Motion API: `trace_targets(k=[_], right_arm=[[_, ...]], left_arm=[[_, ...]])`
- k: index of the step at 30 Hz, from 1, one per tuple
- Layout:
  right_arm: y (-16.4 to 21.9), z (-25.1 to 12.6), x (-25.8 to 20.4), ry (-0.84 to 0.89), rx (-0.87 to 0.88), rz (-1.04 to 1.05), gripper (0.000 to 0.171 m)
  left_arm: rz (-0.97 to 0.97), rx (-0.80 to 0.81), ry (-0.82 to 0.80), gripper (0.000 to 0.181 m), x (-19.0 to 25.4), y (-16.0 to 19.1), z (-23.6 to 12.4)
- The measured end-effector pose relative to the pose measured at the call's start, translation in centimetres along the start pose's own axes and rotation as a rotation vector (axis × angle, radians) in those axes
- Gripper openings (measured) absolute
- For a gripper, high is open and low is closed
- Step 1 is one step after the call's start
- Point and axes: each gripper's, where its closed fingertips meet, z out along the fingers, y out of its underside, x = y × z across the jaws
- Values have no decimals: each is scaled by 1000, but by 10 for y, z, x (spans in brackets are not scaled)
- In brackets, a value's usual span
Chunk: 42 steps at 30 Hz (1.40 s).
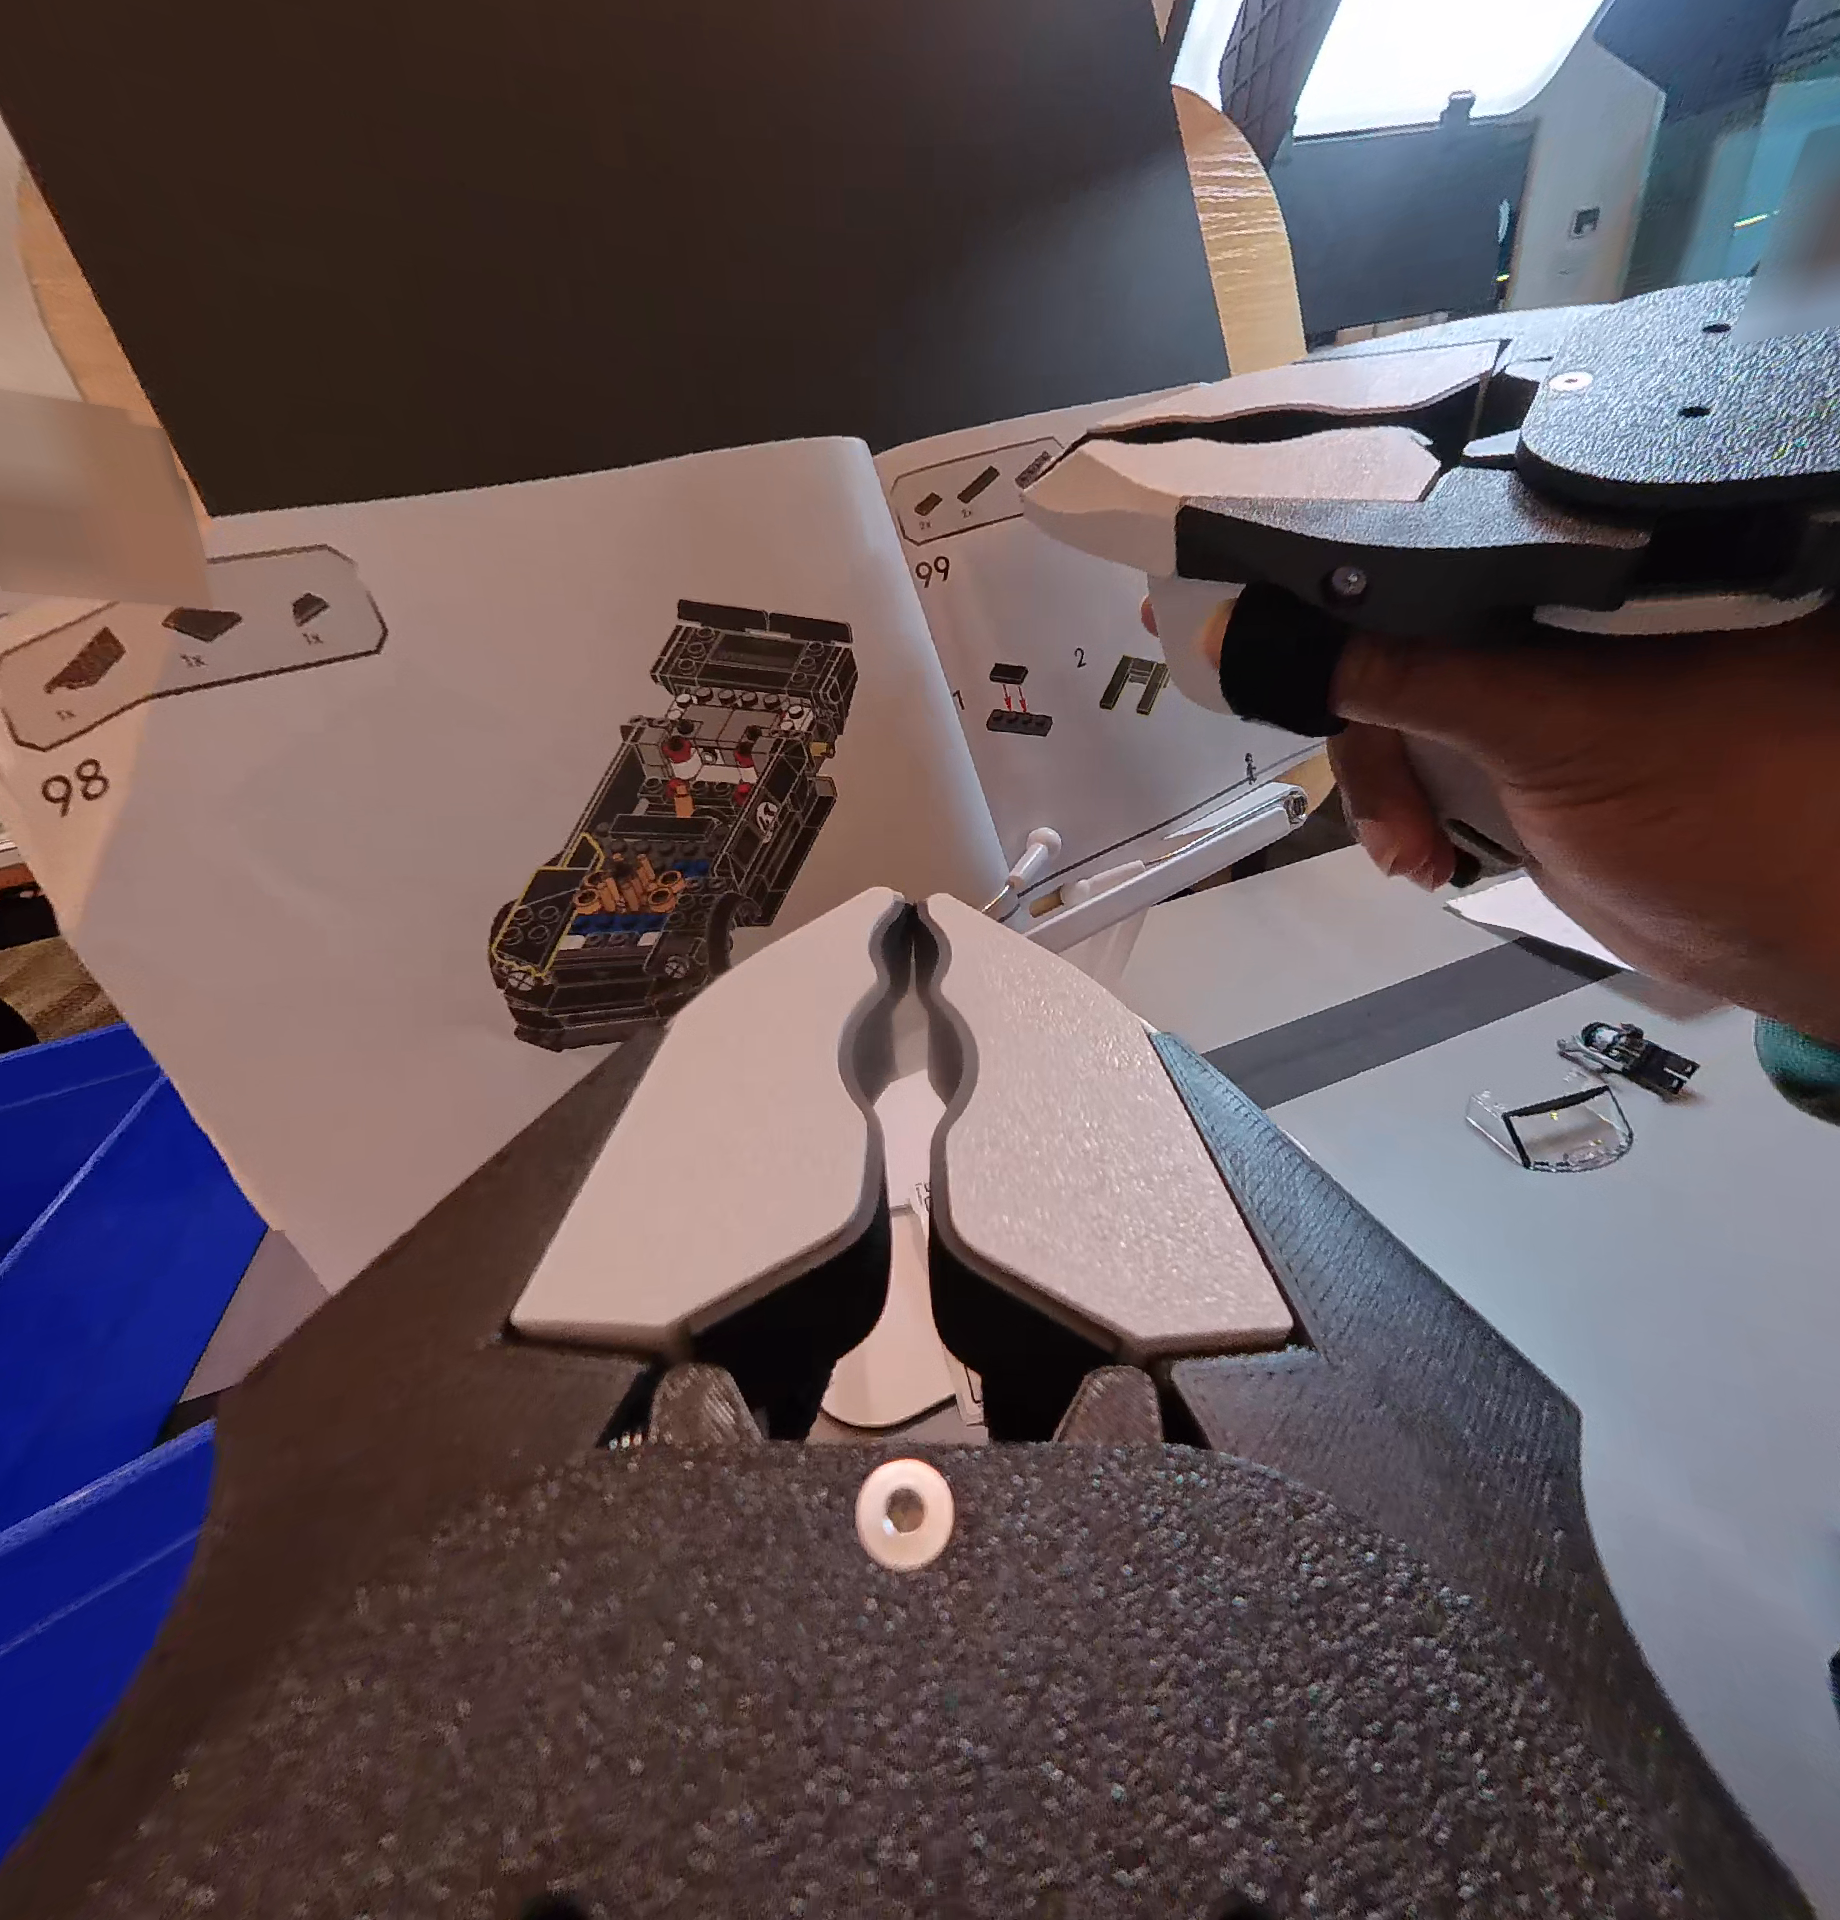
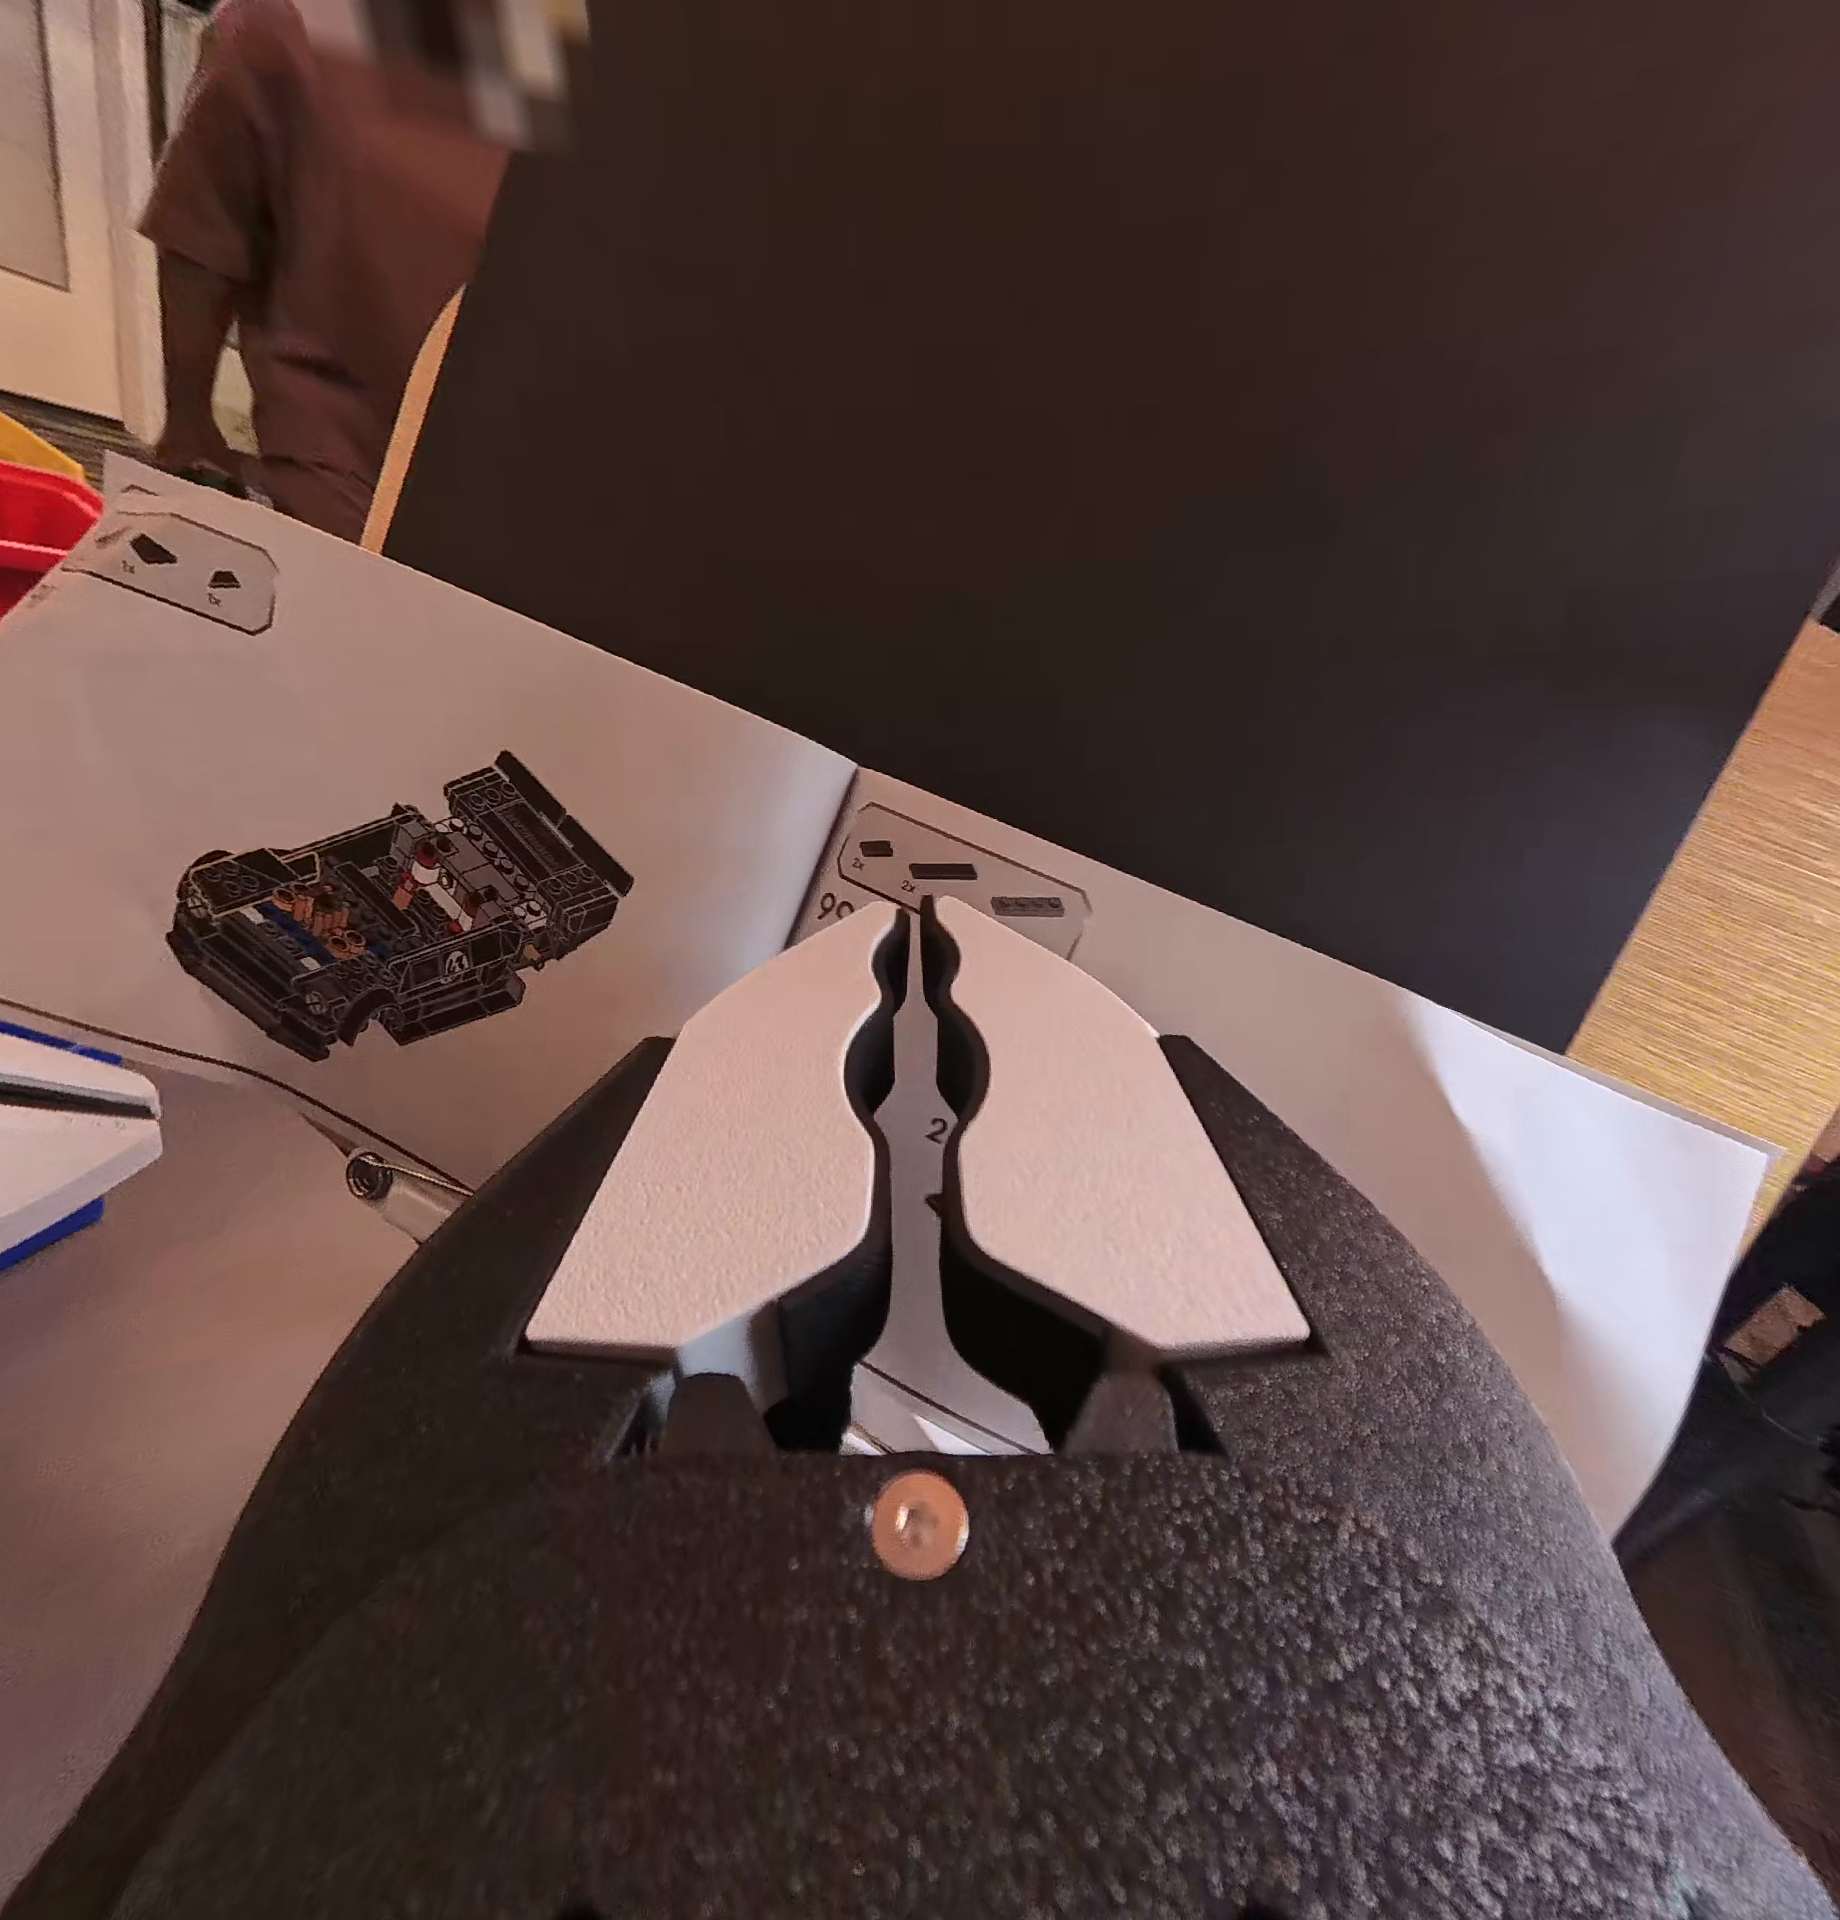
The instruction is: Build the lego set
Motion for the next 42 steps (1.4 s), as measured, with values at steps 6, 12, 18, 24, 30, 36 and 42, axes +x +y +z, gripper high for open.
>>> trace_targets(k=[6, 12, 18, 24, 30, 36, 42], right_arm=[[1, -5, 8, 15, -6, -8, 3], [2, -11, 15, 22, -12, -6, 3], [3, -15, 19, 25, -21, -1, 3], [10, -48, 11, -25, -33, 3, 0], [42, -133, -9, -89, -115, 56, 0], [86, -238, -37, -123, -261, 198, 0], [106, -296, -37, -101, -295, 249, 6]], left_arm=[[10, -1, 10, 0, 4, 1, 2], [-3, -13, 33, 0, 10, 3, 2], [3, -11, 36, 0, 12, 3, 2], [-1, -8, 39, 0, 12, 0, 2], [-4, 10, 48, 0, 14, -9, -2], [4, 38, 85, 0, 20, -37, -15], [90, -71, 135, 7, -19, -70, -54]])
